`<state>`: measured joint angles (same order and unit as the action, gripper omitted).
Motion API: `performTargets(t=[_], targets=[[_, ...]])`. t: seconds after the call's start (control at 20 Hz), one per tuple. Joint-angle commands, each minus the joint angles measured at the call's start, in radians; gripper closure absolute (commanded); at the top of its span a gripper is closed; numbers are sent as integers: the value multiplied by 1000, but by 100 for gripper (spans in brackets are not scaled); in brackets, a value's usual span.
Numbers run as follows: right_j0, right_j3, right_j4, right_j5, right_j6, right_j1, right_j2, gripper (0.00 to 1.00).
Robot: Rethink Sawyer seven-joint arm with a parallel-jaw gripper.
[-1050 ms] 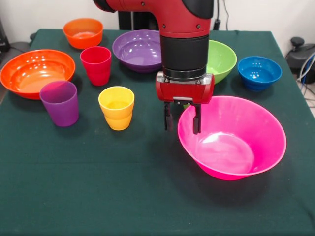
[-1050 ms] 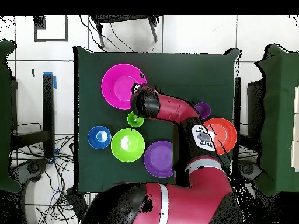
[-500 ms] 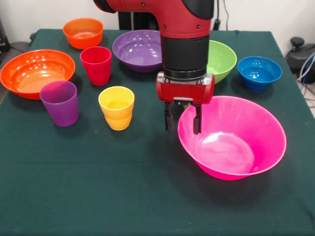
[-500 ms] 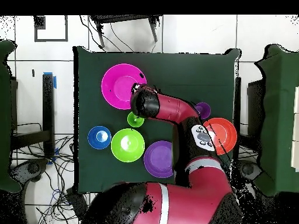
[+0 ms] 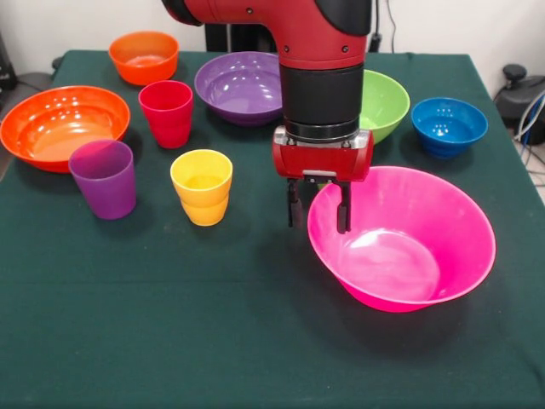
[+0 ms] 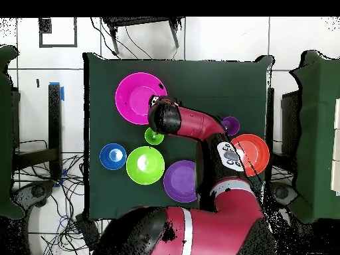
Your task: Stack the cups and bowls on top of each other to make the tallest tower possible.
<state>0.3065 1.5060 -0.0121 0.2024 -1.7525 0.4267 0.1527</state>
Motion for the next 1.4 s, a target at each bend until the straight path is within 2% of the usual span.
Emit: performTargets(t=[0.05, 0.25, 0.3, 0.6, 1.4], targets=[[15, -6, 81, 53, 12, -17, 93, 0], [16, -5, 100, 47, 25, -15, 96, 0], [14, -8, 104, 51, 27, -15, 94, 100], [10, -25, 118, 85, 33, -18, 92, 100], [34, -32, 109, 88, 20, -22, 120, 100]])
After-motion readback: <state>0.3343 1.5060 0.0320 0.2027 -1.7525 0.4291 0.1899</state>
